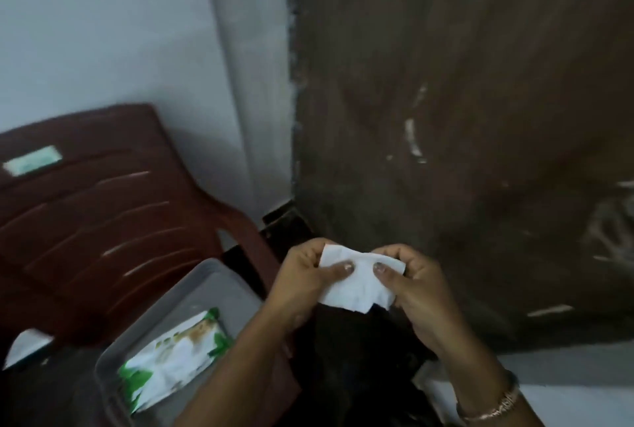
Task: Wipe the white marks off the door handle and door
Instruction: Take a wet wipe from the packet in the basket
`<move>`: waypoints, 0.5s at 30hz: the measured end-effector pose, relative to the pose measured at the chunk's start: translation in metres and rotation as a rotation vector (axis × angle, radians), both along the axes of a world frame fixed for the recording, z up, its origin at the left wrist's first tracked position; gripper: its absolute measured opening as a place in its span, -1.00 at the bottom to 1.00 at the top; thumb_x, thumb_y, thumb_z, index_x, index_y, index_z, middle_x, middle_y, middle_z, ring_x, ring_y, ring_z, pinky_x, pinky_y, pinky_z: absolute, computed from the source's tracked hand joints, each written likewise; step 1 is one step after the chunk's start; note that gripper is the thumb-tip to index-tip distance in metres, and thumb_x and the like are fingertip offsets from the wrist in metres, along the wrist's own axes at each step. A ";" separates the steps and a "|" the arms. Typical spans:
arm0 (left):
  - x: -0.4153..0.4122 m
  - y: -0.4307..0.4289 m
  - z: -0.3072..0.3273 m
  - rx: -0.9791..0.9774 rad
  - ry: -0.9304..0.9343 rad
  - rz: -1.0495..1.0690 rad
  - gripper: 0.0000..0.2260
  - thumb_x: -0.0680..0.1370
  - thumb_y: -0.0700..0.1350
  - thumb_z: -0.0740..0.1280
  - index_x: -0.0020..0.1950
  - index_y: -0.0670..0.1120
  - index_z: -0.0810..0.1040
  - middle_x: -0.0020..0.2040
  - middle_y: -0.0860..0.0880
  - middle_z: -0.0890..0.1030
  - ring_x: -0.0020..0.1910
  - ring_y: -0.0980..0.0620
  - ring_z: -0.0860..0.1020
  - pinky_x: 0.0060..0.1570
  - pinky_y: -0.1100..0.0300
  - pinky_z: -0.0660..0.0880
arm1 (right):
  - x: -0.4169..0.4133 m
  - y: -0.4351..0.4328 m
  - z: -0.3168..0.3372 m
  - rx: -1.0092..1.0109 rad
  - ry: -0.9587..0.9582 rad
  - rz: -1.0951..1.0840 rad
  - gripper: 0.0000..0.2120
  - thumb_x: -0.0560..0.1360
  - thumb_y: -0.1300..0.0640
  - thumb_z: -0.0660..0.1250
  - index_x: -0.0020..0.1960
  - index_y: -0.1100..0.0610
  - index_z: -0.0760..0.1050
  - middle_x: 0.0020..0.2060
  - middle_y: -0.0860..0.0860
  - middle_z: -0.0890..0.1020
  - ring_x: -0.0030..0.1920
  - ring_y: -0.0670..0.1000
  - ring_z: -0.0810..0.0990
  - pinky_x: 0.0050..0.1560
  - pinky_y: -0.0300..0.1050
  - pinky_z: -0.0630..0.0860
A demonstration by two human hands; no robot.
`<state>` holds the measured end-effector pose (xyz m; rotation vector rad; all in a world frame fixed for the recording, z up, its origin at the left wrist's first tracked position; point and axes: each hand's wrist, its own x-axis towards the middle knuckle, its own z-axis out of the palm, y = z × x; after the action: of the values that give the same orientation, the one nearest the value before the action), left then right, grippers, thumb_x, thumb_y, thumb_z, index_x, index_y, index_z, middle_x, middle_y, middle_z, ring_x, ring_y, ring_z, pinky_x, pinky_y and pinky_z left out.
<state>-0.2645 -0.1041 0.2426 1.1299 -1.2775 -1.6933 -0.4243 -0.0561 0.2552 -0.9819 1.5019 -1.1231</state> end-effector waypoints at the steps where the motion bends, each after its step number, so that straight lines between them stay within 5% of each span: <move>1: -0.019 0.003 0.012 0.022 0.011 -0.070 -0.87 0.37 -0.29 0.44 -0.21 -0.07 0.61 -0.28 -0.03 0.67 -0.27 0.02 0.62 -0.33 0.18 0.56 | -0.021 0.012 0.011 -0.004 -0.012 -0.056 -0.84 0.46 0.33 0.35 -0.12 0.08 0.60 -0.25 0.06 0.70 -0.23 0.02 0.66 -0.29 -0.12 0.57; 5: -0.096 0.018 0.049 0.020 0.020 -0.292 -0.80 0.35 -0.35 0.44 -0.27 -0.03 0.63 -0.31 -0.01 0.66 -0.30 0.03 0.61 -0.33 0.18 0.56 | -0.090 0.063 0.046 -0.037 -0.051 -0.247 -0.80 0.41 0.39 0.37 -0.10 0.12 0.59 -0.26 0.04 0.70 -0.26 -0.01 0.66 -0.30 -0.18 0.58; 9: -0.163 0.031 0.075 -0.018 0.011 -0.440 -0.65 0.37 -0.49 0.30 -0.39 -0.04 0.57 -0.29 -0.03 0.67 -0.26 -0.02 0.61 -0.28 0.19 0.56 | -0.139 0.099 0.072 -0.091 0.079 -0.390 -0.71 0.39 0.45 0.35 -0.30 0.08 0.63 -0.34 -0.04 0.68 -0.33 -0.10 0.61 -0.30 -0.30 0.52; 15: -0.219 0.037 0.107 0.101 0.045 -0.674 -0.72 0.48 -0.37 0.18 -0.33 -0.13 0.56 -0.29 -0.08 0.58 -0.27 -0.05 0.60 -0.38 0.09 0.57 | -0.183 0.130 0.095 -0.183 0.037 -0.540 -0.62 0.36 0.49 0.31 -0.33 0.04 0.68 -0.12 -0.10 0.71 -0.06 -0.09 0.65 -0.13 -0.24 0.53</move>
<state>-0.4833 -0.0666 0.3496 0.7421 -1.6776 -2.2679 -0.6071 0.0739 0.3497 -0.7324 1.7741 -1.6528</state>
